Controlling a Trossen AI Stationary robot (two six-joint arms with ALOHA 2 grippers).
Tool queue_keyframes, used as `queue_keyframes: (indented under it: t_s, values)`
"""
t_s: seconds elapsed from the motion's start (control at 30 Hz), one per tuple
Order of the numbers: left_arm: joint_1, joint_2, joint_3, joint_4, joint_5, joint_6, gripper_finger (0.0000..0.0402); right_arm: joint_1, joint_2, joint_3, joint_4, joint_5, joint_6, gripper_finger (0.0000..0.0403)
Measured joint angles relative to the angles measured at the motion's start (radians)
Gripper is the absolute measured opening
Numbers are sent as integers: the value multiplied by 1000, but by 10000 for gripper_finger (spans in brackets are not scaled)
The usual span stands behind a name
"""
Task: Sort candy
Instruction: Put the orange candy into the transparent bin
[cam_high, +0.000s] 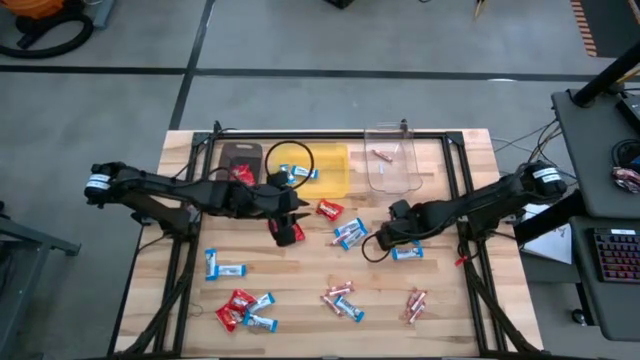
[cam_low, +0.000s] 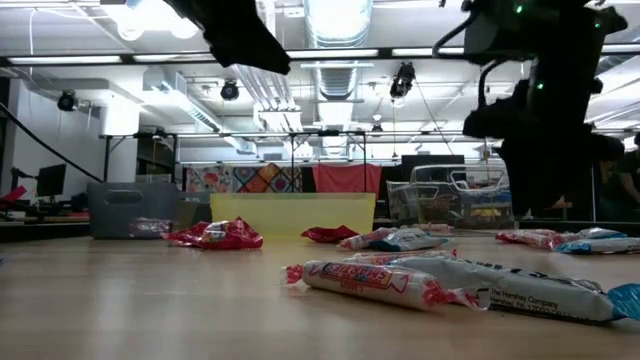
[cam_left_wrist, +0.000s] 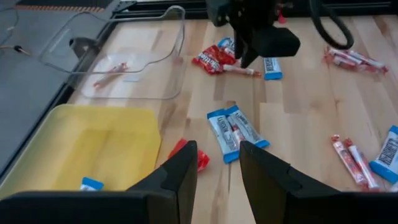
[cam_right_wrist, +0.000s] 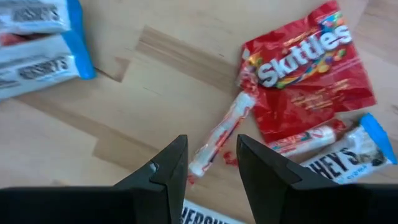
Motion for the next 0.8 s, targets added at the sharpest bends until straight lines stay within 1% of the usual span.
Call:
queue_keyframes:
  t_s: [0.2,0.43,0.6,0.8]
  values:
    - [-1,-19,-27,3,-9,-26,104,-7,69,0,5,-16,-7,130]
    - [-1,-3,-29,19,-10,-26,104,-6,129,0,93,-22,-59,118]
    - [-1,-1,-29,24,-10,-26,104,-8,163,3,133,-25,-105,85]
    - [-1,-1,-29,31,-10,-26,104,-11,153,16,136,-26,-183,29]
